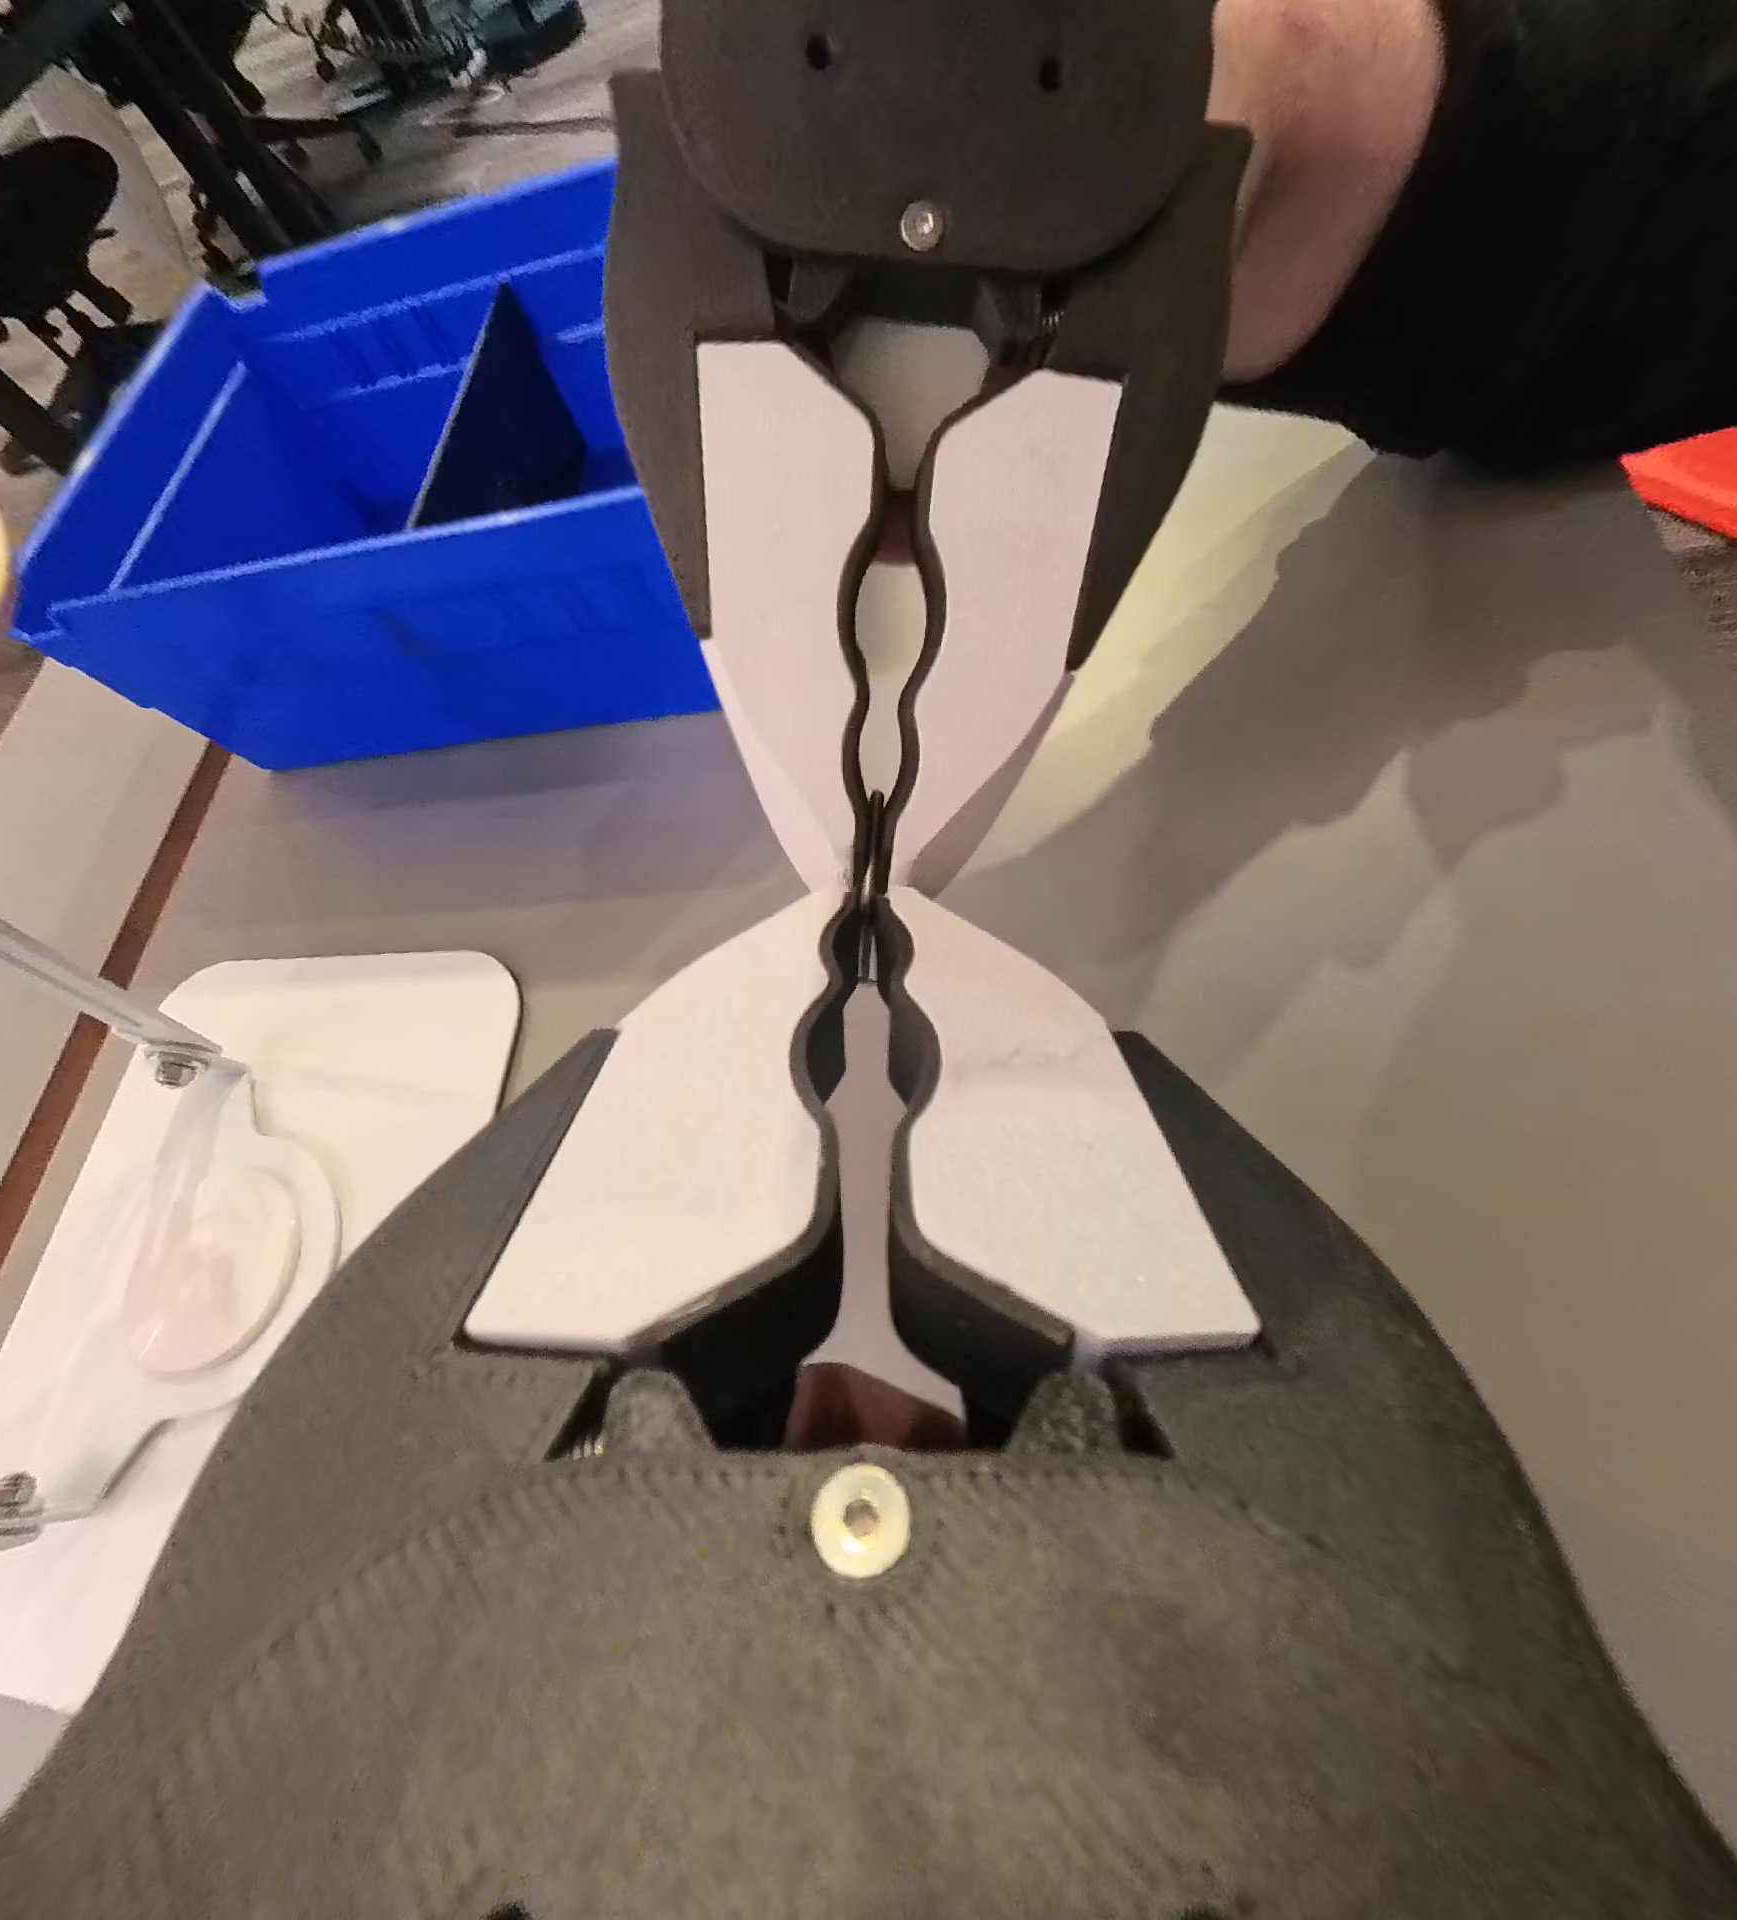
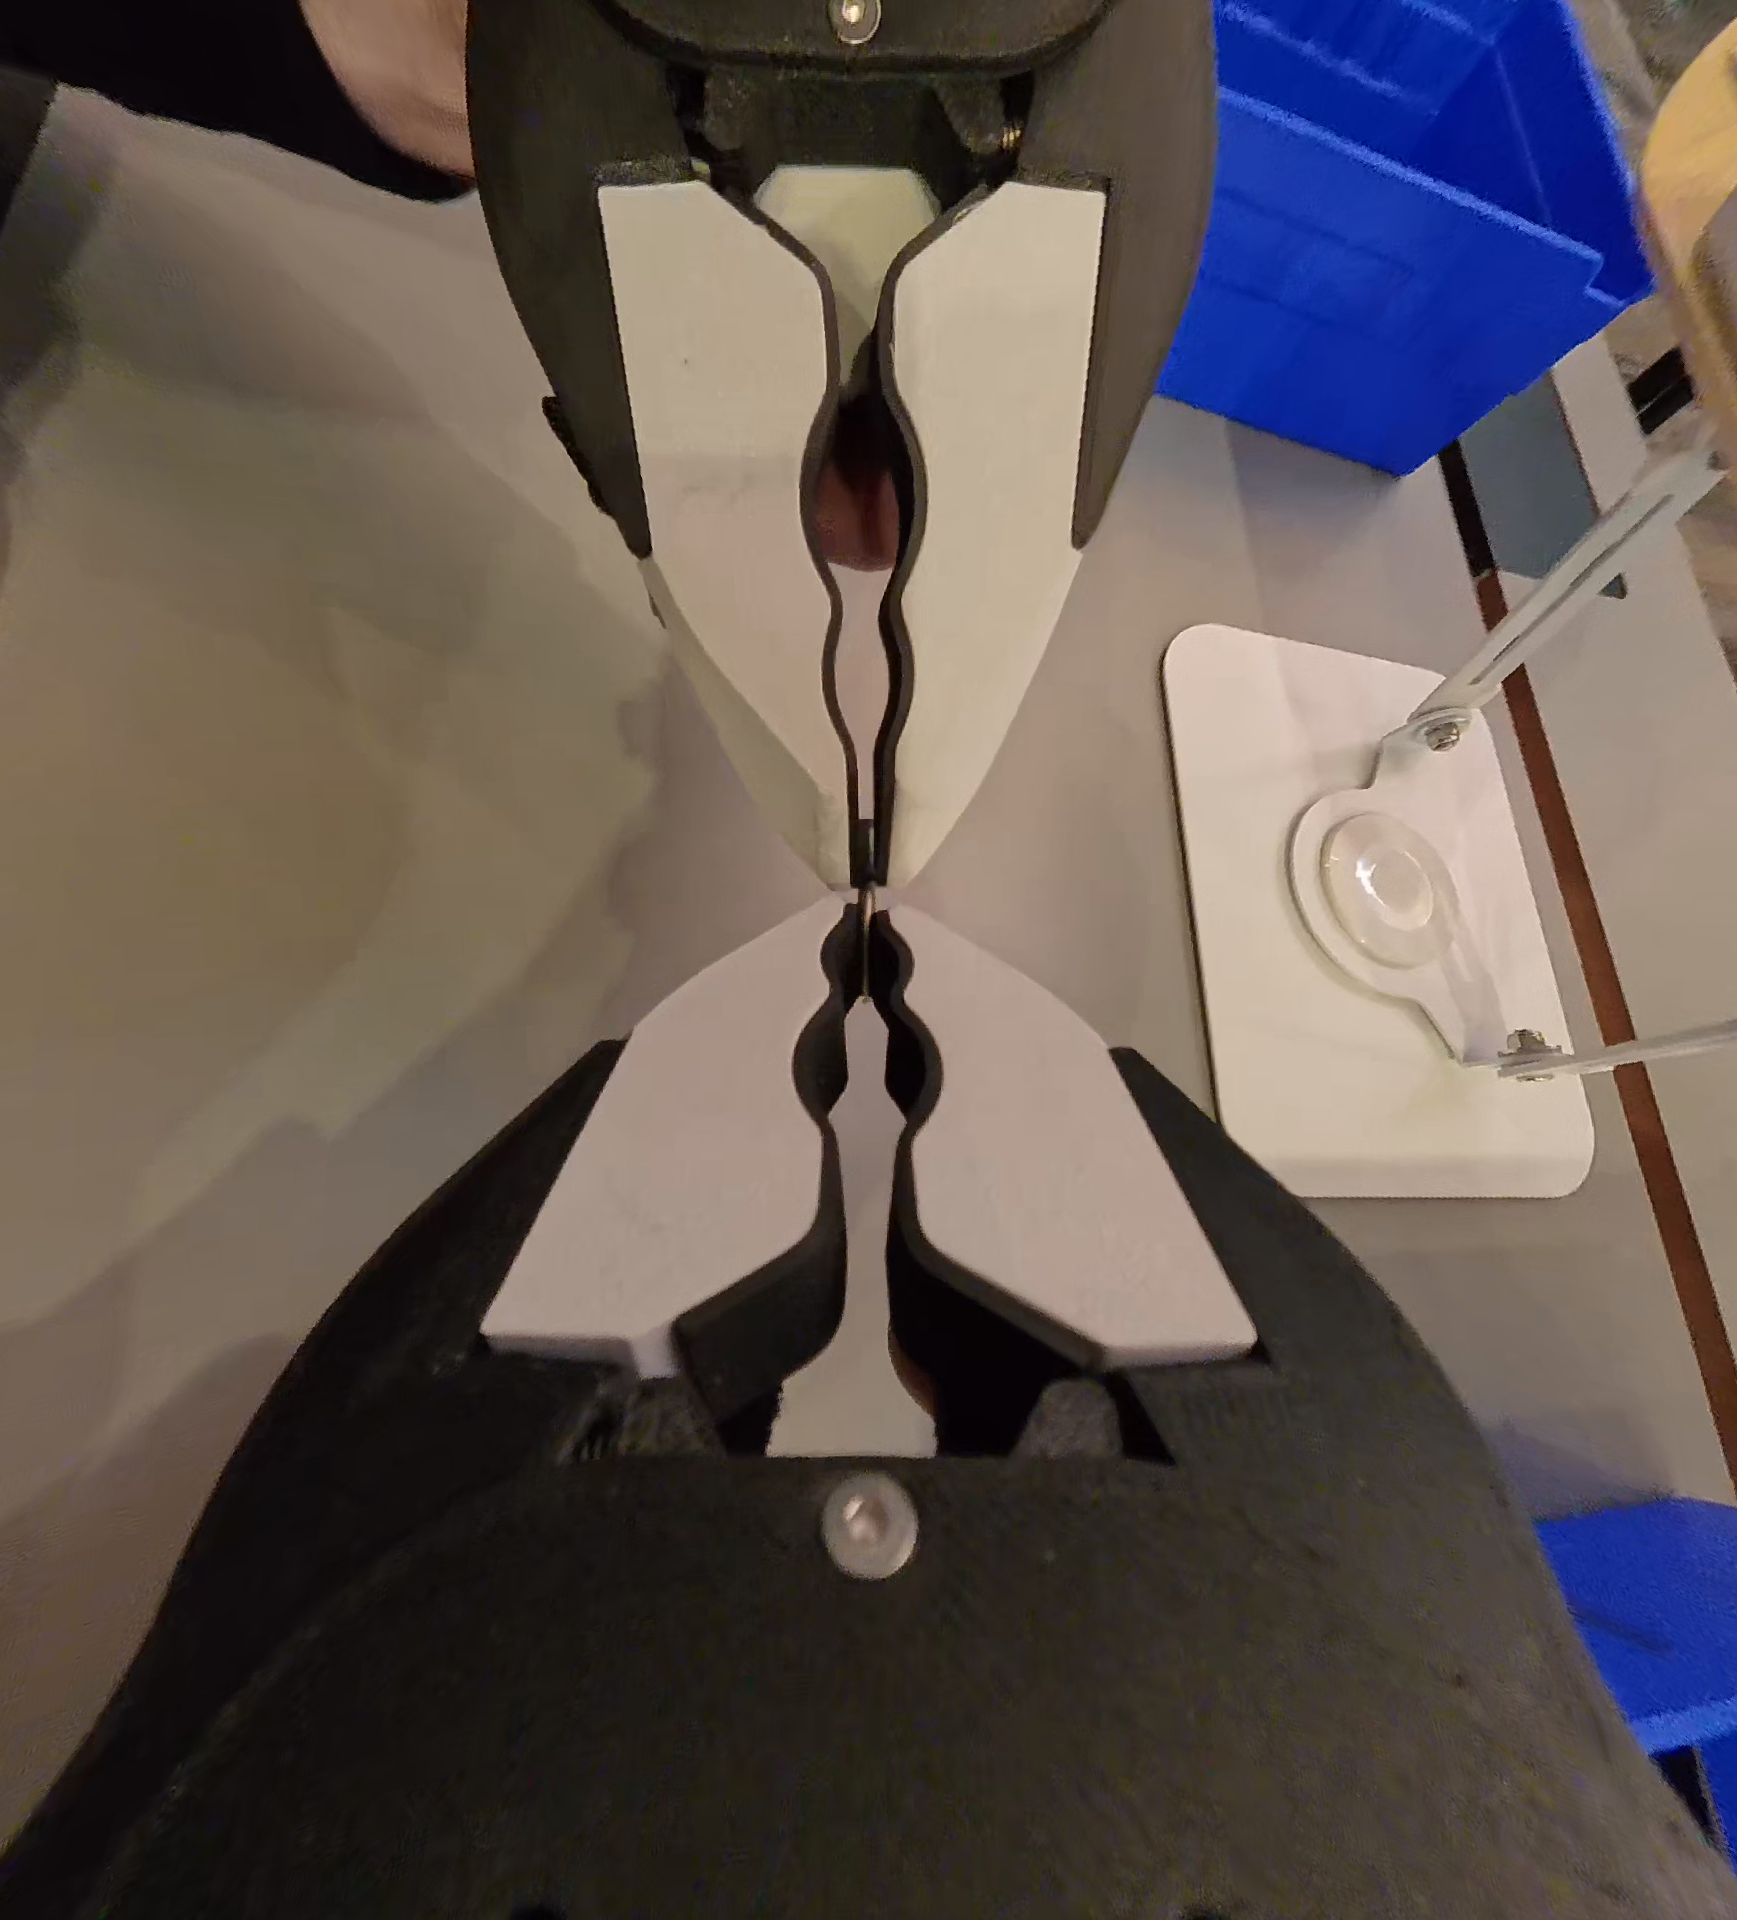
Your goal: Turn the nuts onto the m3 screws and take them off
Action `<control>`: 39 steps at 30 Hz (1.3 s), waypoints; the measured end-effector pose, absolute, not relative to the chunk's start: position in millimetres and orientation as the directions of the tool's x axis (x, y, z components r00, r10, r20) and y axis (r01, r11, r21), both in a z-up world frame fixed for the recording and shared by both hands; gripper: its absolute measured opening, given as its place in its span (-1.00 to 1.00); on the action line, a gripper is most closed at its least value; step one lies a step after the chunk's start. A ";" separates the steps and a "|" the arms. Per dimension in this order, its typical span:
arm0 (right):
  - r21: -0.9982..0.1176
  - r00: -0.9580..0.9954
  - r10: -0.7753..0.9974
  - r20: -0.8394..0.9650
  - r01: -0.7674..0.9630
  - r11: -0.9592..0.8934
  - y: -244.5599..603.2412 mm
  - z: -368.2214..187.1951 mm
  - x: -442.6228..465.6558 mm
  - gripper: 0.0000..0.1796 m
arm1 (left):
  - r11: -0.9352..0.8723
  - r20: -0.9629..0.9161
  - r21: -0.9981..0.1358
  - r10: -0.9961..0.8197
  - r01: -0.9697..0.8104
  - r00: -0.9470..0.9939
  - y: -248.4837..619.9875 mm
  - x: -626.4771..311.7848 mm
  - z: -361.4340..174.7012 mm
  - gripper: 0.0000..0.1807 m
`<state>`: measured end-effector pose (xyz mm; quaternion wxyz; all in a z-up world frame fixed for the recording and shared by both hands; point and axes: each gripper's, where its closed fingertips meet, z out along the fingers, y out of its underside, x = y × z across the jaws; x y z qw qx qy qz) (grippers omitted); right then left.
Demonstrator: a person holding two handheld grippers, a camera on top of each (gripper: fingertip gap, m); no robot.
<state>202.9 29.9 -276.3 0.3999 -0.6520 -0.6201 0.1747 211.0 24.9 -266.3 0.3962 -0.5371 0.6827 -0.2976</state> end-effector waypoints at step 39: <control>-0.620 0.711 0.579 0.399 0.675 -0.401 209.4 -236.5 445.3 -0.98 | 0.061 -0.291 -0.836 -0.891 -0.545 0.348 69.1 51.2 -227.2 -0.79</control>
